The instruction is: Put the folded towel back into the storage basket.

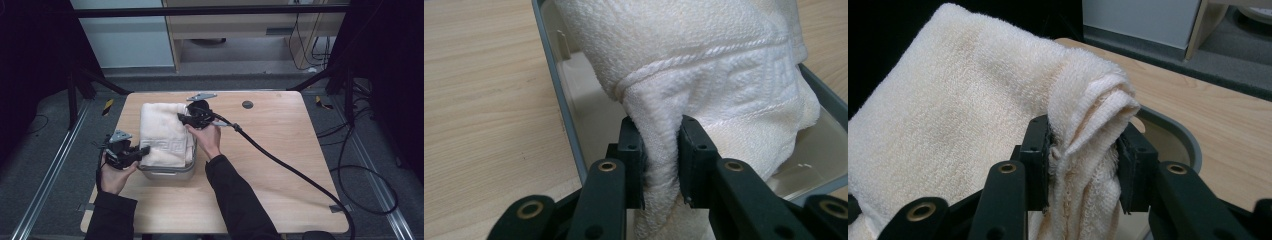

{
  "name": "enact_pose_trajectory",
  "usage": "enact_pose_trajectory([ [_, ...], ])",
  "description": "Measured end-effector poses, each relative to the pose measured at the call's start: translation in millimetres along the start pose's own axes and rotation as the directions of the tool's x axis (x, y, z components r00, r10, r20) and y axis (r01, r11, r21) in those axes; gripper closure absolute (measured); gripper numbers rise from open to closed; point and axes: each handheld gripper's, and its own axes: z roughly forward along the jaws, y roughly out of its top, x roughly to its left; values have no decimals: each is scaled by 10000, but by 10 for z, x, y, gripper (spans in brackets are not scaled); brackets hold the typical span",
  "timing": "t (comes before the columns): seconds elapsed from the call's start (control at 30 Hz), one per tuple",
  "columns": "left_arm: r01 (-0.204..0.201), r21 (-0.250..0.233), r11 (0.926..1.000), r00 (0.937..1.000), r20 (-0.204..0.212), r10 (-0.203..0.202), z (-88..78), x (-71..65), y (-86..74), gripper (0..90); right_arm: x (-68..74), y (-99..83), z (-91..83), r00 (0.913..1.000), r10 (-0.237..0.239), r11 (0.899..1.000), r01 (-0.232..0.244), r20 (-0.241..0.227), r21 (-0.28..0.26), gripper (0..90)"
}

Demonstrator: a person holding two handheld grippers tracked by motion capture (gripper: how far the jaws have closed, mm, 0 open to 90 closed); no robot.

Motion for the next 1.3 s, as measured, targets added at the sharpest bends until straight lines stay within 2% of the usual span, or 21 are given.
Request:
enact_pose_trajectory([
  [0.33,-103,309,9995,9997,-225,110,136,-16,-51,741,-52,-136,101,9996,-80,9996,73,261,258,630],
  [0.5,-176,381,9991,9991,-367,190,191,-36,-73,738,-80,-200,131,9996,67,9995,-75,292,293,624],
  [0.97,-208,622,9978,9975,-655,248,268,-41,-103,701,-86,-253,201,9982,-257,9986,232,542,469,608],
  [1.3,-85,571,9983,9965,-824,132,275,-27,-103,608,-36,-290,196,9942,-670,9963,621,843,588,597],
])
